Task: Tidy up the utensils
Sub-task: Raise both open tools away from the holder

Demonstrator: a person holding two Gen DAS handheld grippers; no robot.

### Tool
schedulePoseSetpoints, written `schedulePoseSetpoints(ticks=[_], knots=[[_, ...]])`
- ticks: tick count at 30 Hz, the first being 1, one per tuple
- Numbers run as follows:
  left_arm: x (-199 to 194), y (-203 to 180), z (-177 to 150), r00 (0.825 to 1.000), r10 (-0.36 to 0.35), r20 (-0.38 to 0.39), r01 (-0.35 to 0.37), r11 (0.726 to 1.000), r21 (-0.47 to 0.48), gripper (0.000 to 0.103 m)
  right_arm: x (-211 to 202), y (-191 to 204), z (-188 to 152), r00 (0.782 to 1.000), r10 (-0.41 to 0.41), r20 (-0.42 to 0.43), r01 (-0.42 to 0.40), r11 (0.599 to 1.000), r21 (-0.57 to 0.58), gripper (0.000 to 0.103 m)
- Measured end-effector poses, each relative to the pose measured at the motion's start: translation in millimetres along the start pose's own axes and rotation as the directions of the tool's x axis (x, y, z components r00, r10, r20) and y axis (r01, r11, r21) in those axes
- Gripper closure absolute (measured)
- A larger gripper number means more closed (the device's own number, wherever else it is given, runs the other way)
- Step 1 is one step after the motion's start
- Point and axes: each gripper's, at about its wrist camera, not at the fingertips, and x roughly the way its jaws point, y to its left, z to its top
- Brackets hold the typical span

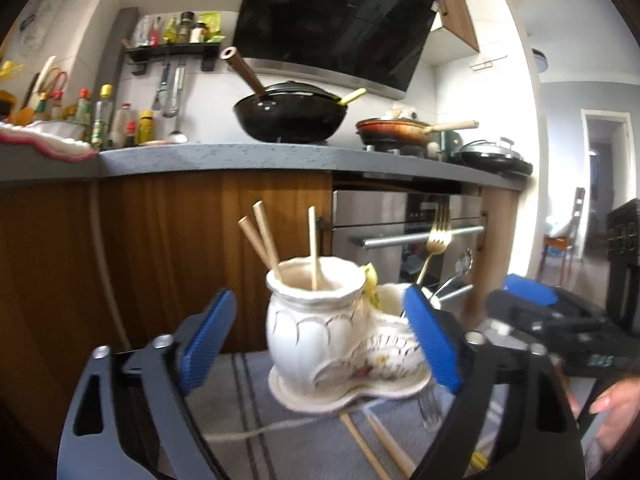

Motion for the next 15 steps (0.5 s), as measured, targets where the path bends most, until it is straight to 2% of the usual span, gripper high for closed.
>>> schedulePoseSetpoints(ticks=[6,15], knots=[[-19,0,-15,0.998,0.052,-0.034,-0.053,0.999,-0.011,0.007,-21,-3,-16,0.999,-0.039,-0.029,0.040,0.999,0.008,0.006],[-28,-2,-40,0.989,0.065,-0.135,-0.066,0.998,-0.002,0.007,-38,-14,-39,0.986,-0.117,-0.116,0.119,0.993,0.008,0.006]])
